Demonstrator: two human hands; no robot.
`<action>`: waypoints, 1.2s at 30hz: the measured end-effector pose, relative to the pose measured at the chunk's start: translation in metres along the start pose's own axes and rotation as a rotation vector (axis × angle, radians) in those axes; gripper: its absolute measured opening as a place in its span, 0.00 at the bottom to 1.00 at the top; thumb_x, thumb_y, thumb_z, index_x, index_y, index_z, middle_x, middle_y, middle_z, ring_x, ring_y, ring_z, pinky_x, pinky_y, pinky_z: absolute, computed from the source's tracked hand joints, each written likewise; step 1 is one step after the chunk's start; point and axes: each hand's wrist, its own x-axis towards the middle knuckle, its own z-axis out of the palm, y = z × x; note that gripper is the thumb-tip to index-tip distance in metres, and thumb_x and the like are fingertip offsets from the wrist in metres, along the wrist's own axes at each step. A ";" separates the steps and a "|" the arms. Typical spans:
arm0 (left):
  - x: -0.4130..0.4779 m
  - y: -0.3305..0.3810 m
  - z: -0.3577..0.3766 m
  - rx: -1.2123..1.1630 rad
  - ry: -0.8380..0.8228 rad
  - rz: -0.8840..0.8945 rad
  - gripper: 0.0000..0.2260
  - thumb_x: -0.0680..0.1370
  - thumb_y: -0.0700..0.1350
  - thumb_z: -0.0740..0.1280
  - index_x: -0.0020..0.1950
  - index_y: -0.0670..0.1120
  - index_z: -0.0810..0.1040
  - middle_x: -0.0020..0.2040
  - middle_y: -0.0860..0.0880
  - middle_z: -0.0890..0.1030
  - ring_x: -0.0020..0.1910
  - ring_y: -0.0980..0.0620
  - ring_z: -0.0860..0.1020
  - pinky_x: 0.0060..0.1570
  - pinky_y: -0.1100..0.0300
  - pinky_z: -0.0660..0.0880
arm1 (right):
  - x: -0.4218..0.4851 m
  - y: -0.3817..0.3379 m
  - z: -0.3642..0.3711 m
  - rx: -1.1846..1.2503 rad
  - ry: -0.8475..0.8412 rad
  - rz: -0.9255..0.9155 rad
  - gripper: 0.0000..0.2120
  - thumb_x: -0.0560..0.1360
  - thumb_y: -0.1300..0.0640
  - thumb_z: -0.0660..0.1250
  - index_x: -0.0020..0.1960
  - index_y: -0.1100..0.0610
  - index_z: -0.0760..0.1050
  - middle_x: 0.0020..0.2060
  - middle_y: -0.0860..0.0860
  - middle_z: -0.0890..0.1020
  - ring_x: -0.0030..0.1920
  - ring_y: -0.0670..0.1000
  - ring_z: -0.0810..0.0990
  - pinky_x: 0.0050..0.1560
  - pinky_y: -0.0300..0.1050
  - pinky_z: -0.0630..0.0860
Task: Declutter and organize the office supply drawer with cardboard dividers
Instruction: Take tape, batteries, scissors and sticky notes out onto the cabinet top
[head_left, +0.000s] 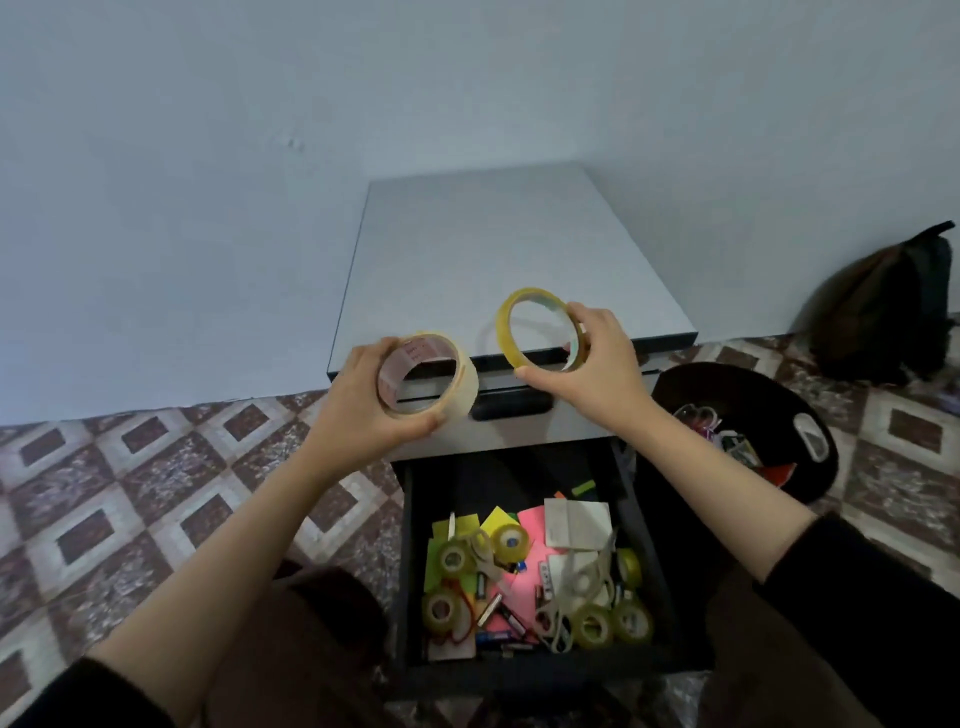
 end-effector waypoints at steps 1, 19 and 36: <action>0.008 0.002 -0.004 -0.001 0.018 -0.010 0.44 0.58 0.68 0.66 0.69 0.47 0.67 0.61 0.53 0.71 0.59 0.58 0.69 0.57 0.63 0.65 | 0.009 -0.002 0.001 -0.004 0.002 0.007 0.40 0.64 0.49 0.77 0.70 0.57 0.64 0.61 0.50 0.69 0.61 0.47 0.69 0.62 0.41 0.67; 0.173 -0.037 -0.002 0.022 0.014 -0.269 0.45 0.54 0.64 0.73 0.66 0.43 0.70 0.59 0.47 0.75 0.58 0.48 0.74 0.58 0.53 0.72 | 0.125 0.010 0.034 -0.117 -0.050 0.071 0.38 0.63 0.46 0.77 0.67 0.57 0.66 0.62 0.52 0.67 0.59 0.50 0.71 0.57 0.38 0.66; 0.168 -0.055 0.005 -0.059 0.094 -0.297 0.43 0.69 0.51 0.75 0.75 0.41 0.54 0.73 0.45 0.60 0.71 0.48 0.62 0.70 0.54 0.61 | 0.156 0.018 0.061 -0.121 -0.065 0.053 0.31 0.63 0.44 0.76 0.59 0.61 0.73 0.55 0.56 0.76 0.53 0.51 0.72 0.49 0.41 0.64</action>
